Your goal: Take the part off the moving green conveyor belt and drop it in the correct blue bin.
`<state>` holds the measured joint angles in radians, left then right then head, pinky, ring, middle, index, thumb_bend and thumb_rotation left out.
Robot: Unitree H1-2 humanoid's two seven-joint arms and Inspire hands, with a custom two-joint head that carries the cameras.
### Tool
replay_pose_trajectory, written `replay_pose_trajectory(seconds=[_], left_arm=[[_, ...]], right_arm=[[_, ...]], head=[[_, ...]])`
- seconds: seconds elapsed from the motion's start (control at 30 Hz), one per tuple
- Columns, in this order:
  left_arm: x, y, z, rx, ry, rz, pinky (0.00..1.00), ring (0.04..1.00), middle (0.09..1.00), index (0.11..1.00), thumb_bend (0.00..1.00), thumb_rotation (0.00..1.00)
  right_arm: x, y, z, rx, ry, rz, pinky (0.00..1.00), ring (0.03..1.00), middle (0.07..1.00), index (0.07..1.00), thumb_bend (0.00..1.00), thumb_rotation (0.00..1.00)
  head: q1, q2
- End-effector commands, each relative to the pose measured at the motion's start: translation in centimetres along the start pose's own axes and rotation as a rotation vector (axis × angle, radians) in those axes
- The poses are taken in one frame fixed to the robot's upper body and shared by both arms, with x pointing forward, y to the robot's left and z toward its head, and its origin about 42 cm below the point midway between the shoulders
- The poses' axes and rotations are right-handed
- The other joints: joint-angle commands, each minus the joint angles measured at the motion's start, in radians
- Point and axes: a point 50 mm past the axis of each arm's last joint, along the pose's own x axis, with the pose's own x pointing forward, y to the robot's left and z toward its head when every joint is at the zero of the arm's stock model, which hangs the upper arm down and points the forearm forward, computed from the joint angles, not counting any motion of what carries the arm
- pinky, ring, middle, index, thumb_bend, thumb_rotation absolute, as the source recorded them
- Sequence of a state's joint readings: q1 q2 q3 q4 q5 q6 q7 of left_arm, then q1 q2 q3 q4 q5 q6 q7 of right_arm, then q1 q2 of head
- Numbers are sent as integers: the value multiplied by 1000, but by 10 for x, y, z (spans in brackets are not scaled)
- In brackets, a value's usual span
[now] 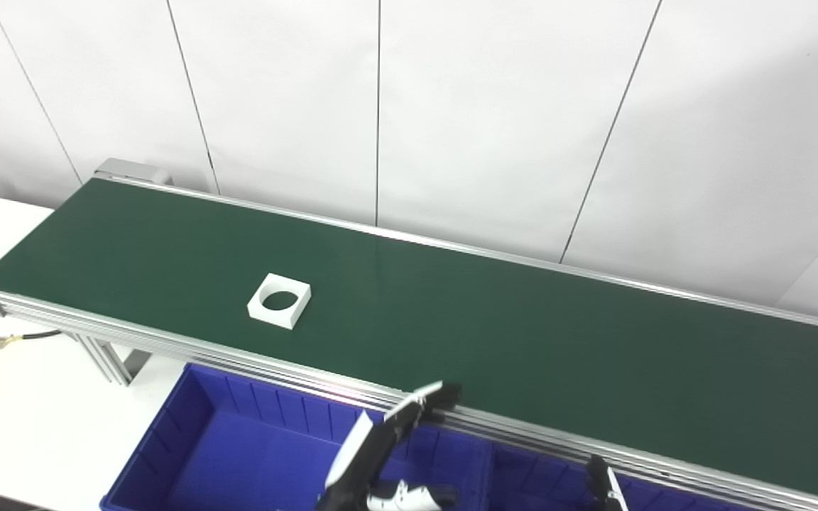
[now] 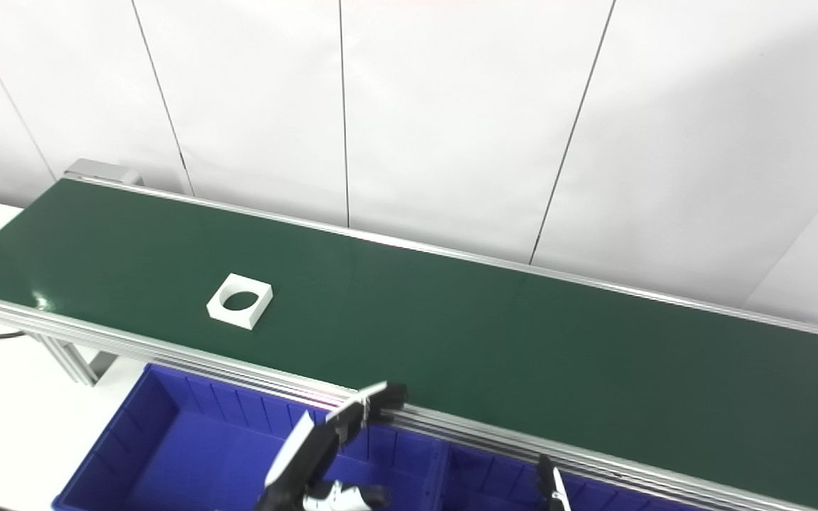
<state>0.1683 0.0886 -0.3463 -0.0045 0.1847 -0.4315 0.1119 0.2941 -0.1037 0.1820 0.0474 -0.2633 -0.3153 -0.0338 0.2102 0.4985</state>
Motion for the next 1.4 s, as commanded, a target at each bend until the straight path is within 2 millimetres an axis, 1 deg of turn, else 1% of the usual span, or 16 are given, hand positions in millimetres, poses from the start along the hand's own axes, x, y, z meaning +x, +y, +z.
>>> replay_pose_trajectory(seconds=[0.0, 0.13, 0.23, 0.3, 0.37, 0.43, 0.6, 0.73, 0.83, 0.87, 0.9, 0.93, 0.97, 1.0, 1.13, 1.37], left_arm=[[21, 17, 23, 47, -142, -6, 792, 842, 867, 862, 950, 650], [40, 40, 43, 123, -208, -13, 810, 856, 884, 885, 946, 681], [51, 53, 52, 157, -220, -22, 816, 861, 893, 897, 913, 640], [59, 64, 54, 199, -218, -43, 816, 867, 902, 909, 889, 612], [68, 79, 51, 247, -207, -59, 818, 873, 908, 917, 884, 588], [73, 86, 49, 268, -199, -64, 830, 880, 910, 920, 892, 558], [95, 124, 42, 357, -159, -72, 843, 894, 925, 940, 867, 419], [114, 147, 39, 407, -104, -65, 839, 890, 918, 936, 872, 375], [127, 163, 37, 438, -49, -81, 870, 906, 924, 938, 870, 384], [130, 167, 36, 453, -42, -84, 863, 902, 921, 934, 872, 383], [135, 171, 34, 476, -36, -90, 862, 901, 921, 934, 872, 383], [138, 174, 33, 491, -32, -95, 844, 894, 921, 929, 877, 385], [143, 179, 31, 511, -20, -102, 840, 892, 921, 928, 878, 385], [146, 182, 29, 524, -13, -106, 825, 889, 922, 929, 884, 378], [162, 194, 25, 614, 19, -145, 804, 882, 923, 935, 873, 334], [183, 210, 21, 735, 79, -204, 811, 883, 924, 928, 885, 250]], right_arm=[[6, 0, 9, 10, -85, -23, 934, 939, 956, 981, 908, 809], [10, 2, 9, 26, -110, -26, 916, 923, 949, 973, 918, 800], [13, 3, 8, 32, -117, -28, 912, 917, 945, 972, 933, 795], [15, 4, 8, 31, -120, -31, 903, 911, 940, 967, 945, 793], [17, 5, 9, 27, -129, -29, 895, 908, 938, 963, 950, 791], [19, 5, 9, 26, -134, -27, 892, 907, 939, 963, 944, 783], [22, 8, 13, 41, -141, -19, 907, 923, 942, 953, 952, 762], [24, 8, 16, 53, -157, -8, 898, 918, 934, 949, 936, 740], [25, 9, 18, 62, -165, -12, 877, 903, 923, 940, 940, 720], [25, 9, 19, 63, -166, -16, 858, 888, 914, 934, 951, 721], [25, 10, 20, 63, -167, -19, 856, 887, 913, 933, 952, 721], [25, 10, 21, 64, -167, -21, 847, 879, 909, 931, 959, 722], [25, 10, 22, 66, -169, -19, 844, 877, 907, 930, 960, 723], [25, 11, 22, 67, -170, -18, 851, 883, 909, 932, 953, 721], [25, 13, 22, 77, -182, -11, 866, 888, 916, 937, 948, 734], [25, 15, 22, 66, -194, -14, 881, 891, 918, 945, 957, 777]], head=[[-10, -6], [-23, -13], [-30, -15], [-38, -14], [-59, -4], [-61, -3], [-116, 27], [-150, 44], [-182, 65], [-184, 68], [-201, 80], [-201, 80], [-219, 95], [-219, 95], [-256, 132], [-255, 156]])
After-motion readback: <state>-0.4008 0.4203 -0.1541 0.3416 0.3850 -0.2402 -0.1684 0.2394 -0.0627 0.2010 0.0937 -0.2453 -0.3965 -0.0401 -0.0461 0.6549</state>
